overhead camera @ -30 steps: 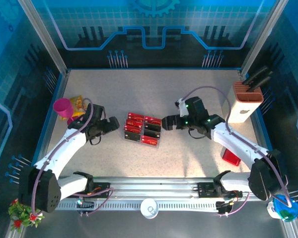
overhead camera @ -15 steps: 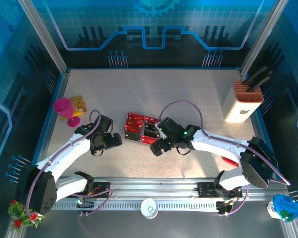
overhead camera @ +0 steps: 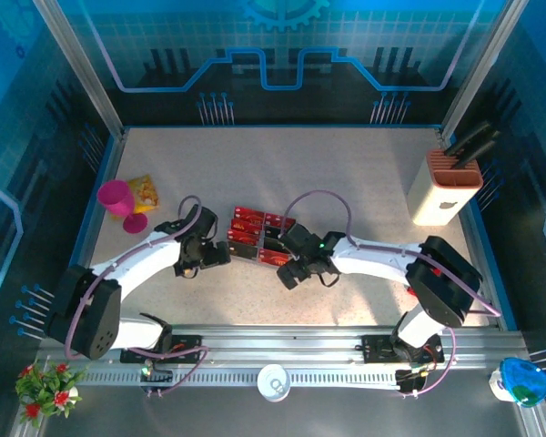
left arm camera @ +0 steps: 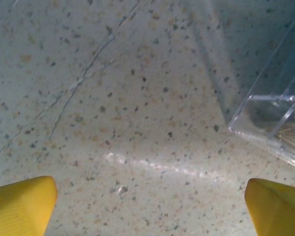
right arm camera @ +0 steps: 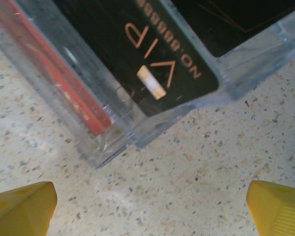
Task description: Put the credit cards into the card holder
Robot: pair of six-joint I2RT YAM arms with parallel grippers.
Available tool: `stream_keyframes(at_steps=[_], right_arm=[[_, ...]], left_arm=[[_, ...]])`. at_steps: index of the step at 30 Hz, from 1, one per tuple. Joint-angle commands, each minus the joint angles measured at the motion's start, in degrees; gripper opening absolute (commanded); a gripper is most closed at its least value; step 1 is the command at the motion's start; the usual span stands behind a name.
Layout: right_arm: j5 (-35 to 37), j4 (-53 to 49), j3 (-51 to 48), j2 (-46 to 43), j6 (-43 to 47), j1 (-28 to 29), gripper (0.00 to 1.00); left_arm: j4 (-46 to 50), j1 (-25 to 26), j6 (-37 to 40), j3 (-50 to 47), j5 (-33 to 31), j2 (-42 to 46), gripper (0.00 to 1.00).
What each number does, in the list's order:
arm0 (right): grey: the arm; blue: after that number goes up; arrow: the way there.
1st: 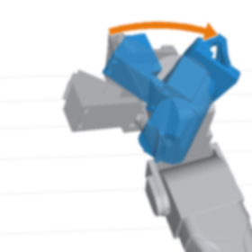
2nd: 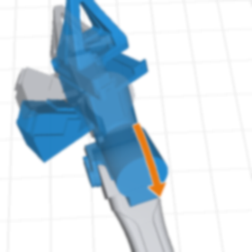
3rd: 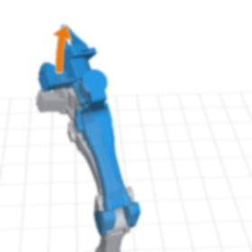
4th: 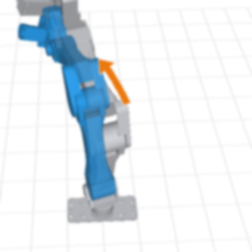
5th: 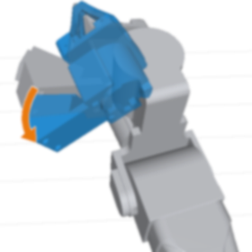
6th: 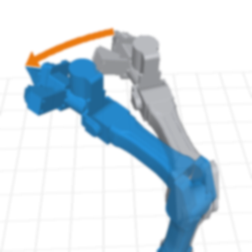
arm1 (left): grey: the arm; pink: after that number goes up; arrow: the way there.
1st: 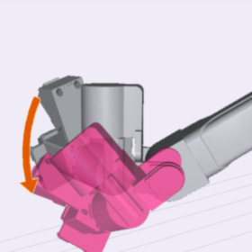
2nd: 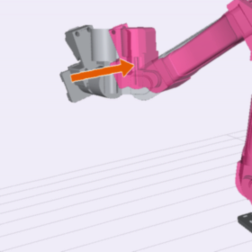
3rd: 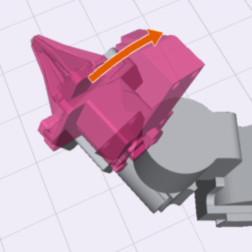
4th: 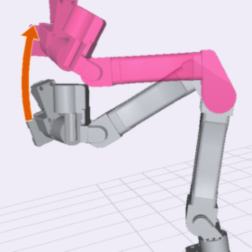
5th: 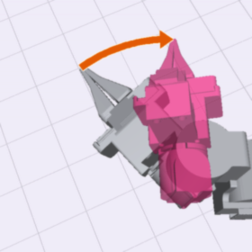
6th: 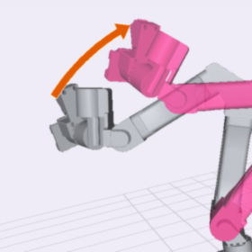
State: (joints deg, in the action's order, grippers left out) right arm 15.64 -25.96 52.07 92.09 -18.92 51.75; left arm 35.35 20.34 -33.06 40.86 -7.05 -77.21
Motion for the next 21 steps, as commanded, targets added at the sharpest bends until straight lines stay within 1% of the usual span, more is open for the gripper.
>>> stream_keyframes(at_steps=[1, 8, 15, 21], right_arm=[[4.5, -0.9, 3.0, 2.4, 0.7, 0.5, 1.0], [8.8, -2.8, 6.8, 5.7, 0.5, -1.9, 1.0], [9.0, -2.8, 8.9, 8.0, 0.5, -5.3, 1.0], [7.6, -3.0, 11.9, 10.6, 0.3, -9.3, 1.0]], left_arm=[[-1.6, 0.4, 1.7, 1.9, -1.6, -1.7, 0.99], [-3.1, 0.4, 2.1, 4.3, -1.8, -5.8, 0.99], [-4.2, 0.3, 3.3, 6.9, -3.1, -9.5, 0.99], [-5.3, 0.1, 5.0, 11.6, -3.9, -14.6, 0.99]])
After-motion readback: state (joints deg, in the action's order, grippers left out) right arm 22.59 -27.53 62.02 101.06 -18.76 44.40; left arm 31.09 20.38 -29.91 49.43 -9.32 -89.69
